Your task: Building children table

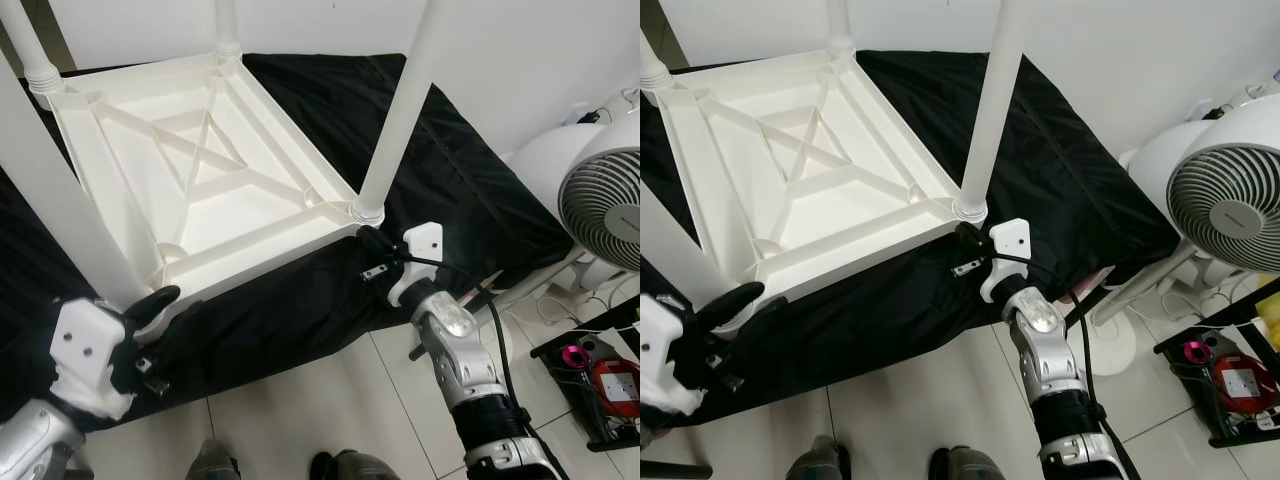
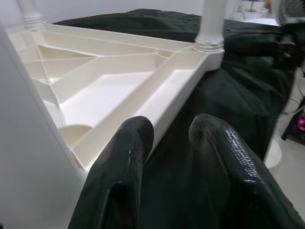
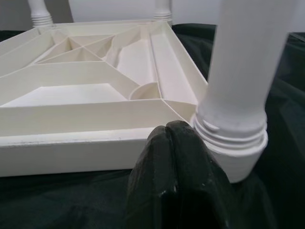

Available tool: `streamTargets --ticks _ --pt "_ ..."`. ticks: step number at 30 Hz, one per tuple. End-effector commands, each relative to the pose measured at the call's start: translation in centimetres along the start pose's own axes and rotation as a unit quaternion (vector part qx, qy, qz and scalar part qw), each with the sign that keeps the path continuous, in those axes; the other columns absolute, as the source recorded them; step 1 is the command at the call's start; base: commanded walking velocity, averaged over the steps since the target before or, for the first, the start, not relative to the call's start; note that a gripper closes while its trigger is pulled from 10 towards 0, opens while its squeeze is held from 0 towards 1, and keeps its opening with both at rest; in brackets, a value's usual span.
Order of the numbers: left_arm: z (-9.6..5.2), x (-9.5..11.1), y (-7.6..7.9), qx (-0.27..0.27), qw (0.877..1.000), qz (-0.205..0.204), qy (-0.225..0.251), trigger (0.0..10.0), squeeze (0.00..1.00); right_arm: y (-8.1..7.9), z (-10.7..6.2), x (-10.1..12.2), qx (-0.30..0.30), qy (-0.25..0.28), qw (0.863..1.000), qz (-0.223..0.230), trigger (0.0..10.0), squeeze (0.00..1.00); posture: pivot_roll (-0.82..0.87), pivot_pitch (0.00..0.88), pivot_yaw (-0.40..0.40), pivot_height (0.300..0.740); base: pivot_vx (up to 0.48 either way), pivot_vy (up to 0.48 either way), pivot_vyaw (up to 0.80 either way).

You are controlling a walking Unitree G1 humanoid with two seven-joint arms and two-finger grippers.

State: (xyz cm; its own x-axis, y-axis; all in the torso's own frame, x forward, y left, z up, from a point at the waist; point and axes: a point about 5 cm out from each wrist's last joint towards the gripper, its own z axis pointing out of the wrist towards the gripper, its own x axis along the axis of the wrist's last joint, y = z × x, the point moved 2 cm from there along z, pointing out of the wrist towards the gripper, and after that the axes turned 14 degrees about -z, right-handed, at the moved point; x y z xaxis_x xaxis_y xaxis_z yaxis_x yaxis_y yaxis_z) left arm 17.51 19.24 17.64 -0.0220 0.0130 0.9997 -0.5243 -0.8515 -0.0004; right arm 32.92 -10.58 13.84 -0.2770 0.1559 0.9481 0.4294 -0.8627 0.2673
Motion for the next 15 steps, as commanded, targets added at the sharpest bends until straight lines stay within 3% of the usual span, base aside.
streamTargets --ticks 1,6,9,11,15 --pt "-1.0 -0.2 1.1 -0.064 0.997 0.018 -0.027 10.0 0.00 0.1 -0.1 -0.5 0.008 -0.007 1.000 -0.007 10.0 0.00 0.11 0.104 -0.115 0.740 0.000 0.000 0.00" --pt "-3.1 -0.5 0.4 -0.029 0.998 0.009 -0.047 10.0 0.00 0.0 0.2 -0.8 0.016 -0.009 1.000 -0.008 10.0 0.00 0.12 0.105 -0.121 0.740 0.000 0.000 0.00" --pt "-4.8 -0.1 -1.3 0.025 0.998 0.025 -0.050 10.0 0.00 -0.1 0.5 -0.9 0.022 -0.011 1.000 -0.008 10.0 0.00 0.15 0.107 -0.134 0.740 0.000 0.000 0.00" --pt "-5.1 -0.1 -1.6 0.033 0.998 0.028 -0.051 10.0 0.00 -0.1 0.6 -1.0 0.024 -0.010 1.000 -0.007 10.0 0.00 0.15 0.107 -0.134 0.740 0.000 0.000 0.00" --pt "-6.4 0.5 -4.2 0.087 0.993 0.056 -0.053 10.0 0.00 -0.3 0.8 -1.0 0.028 -0.008 1.000 -0.007 10.0 0.00 0.15 0.107 -0.139 0.740 0.000 0.000 0.00"
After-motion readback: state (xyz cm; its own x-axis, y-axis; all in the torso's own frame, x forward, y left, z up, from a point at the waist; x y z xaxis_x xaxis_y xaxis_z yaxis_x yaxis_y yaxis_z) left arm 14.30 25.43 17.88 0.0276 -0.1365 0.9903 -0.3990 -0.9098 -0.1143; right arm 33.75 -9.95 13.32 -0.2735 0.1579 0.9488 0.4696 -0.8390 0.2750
